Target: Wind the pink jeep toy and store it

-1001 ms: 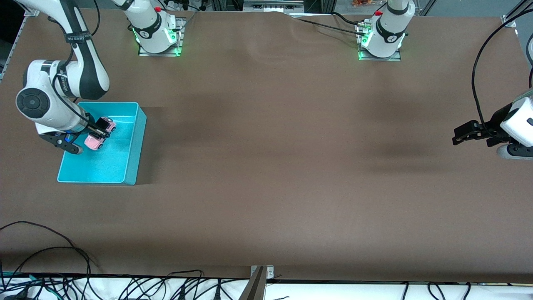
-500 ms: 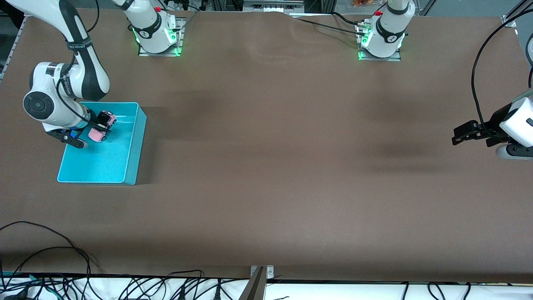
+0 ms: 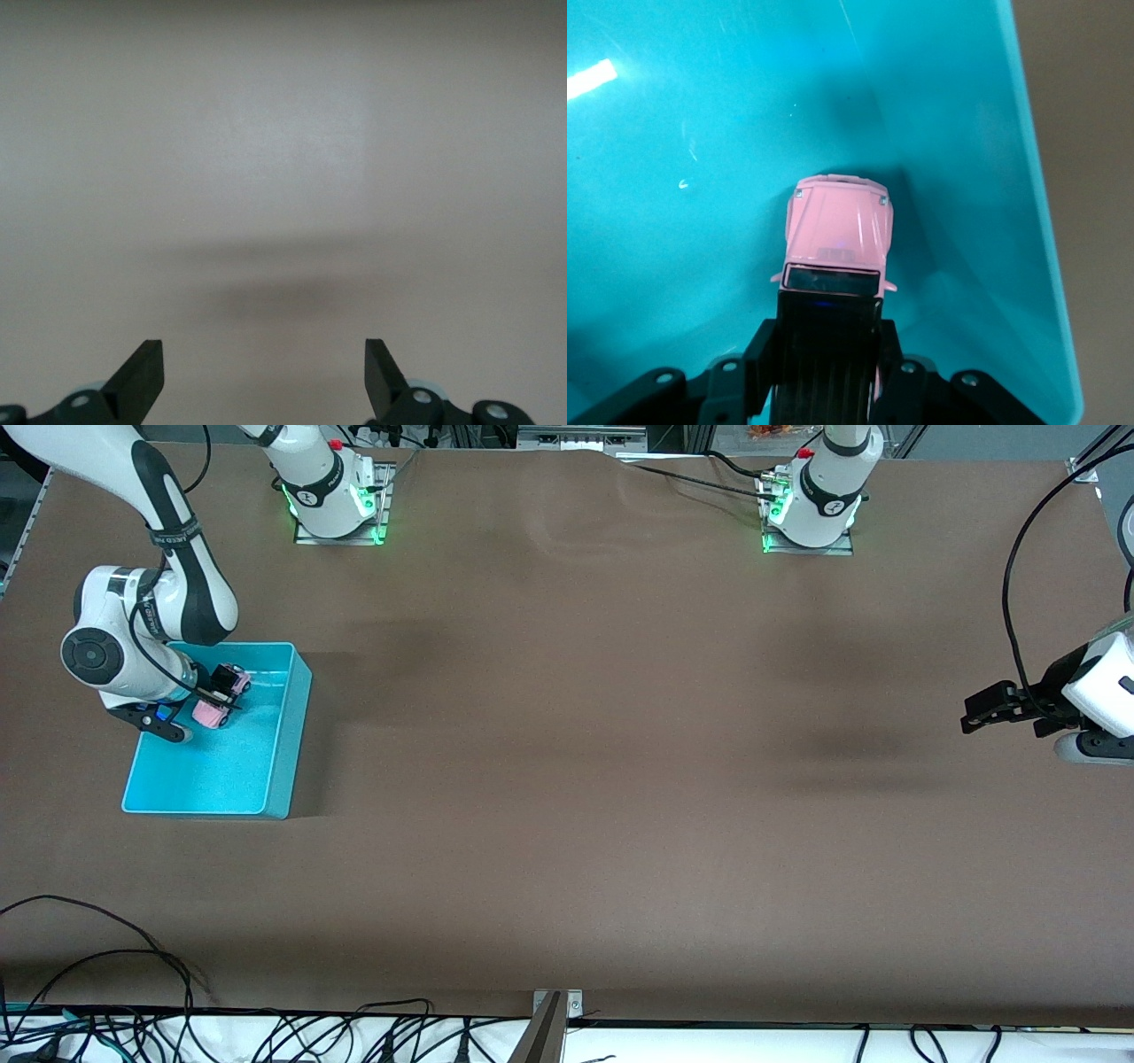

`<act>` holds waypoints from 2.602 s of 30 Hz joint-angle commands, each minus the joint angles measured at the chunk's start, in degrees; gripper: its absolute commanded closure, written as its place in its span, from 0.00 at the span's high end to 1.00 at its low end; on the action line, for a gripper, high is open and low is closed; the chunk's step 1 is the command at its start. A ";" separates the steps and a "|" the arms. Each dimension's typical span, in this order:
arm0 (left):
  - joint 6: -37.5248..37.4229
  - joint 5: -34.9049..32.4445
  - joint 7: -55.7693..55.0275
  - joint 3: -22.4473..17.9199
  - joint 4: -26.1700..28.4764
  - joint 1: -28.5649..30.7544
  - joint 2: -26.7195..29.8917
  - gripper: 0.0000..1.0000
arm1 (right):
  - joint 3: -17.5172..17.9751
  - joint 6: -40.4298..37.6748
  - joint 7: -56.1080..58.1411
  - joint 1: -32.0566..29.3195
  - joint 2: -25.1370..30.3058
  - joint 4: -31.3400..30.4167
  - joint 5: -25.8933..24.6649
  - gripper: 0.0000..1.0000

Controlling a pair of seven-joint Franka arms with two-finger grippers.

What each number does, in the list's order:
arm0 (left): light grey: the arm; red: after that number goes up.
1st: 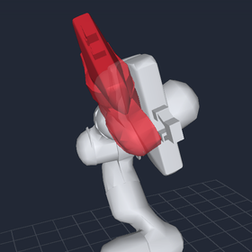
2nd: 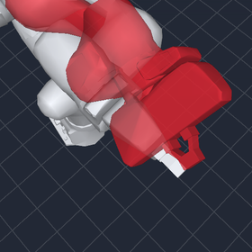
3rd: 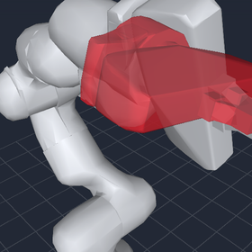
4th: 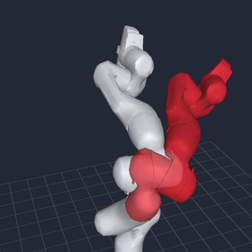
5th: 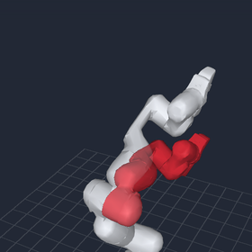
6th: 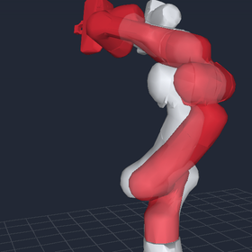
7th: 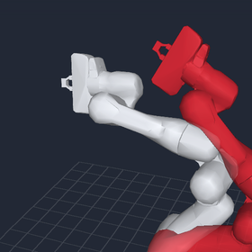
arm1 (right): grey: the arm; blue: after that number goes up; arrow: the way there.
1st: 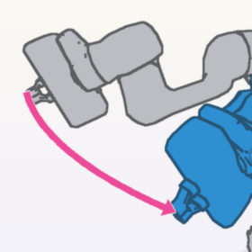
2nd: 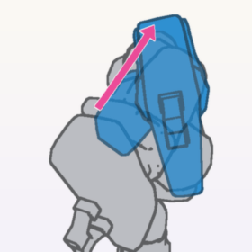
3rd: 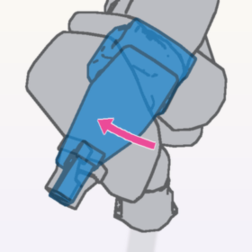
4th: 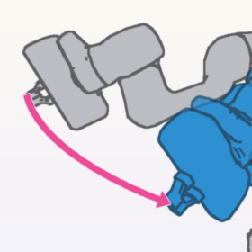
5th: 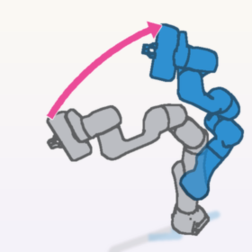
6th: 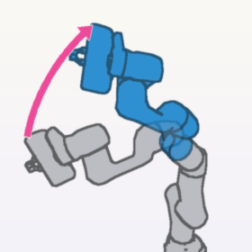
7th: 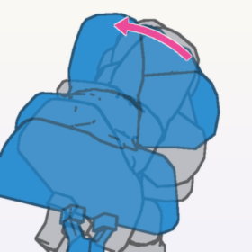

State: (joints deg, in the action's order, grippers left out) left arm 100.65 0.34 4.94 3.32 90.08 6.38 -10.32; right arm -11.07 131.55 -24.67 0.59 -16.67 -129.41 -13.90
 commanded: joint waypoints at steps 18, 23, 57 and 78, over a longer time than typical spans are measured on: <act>-0.28 0.89 1.13 0.02 0.36 -0.05 0.74 1.00 | 0.09 0.12 0.15 0.11 -1.00 -0.67 -0.69 0.96; -0.28 0.89 1.13 0.02 0.36 -0.05 0.74 1.00 | 1.49 -4.36 -0.03 0.20 1.20 -0.23 -0.61 0.96; -0.28 0.89 1.13 0.02 0.36 0.04 0.30 1.00 | 7.82 -13.50 -6.27 0.46 10.61 15.84 13.90 1.00; -0.28 0.89 1.13 0.02 0.01 -0.05 0.48 1.00 | 7.65 -38.03 10.96 0.46 10.61 33.77 17.14 1.00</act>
State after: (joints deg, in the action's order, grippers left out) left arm 100.65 0.34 4.94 3.38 90.08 6.34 -10.38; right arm -3.36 96.43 -16.37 1.17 -5.55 -99.98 1.18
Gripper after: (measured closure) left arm 0.000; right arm 0.000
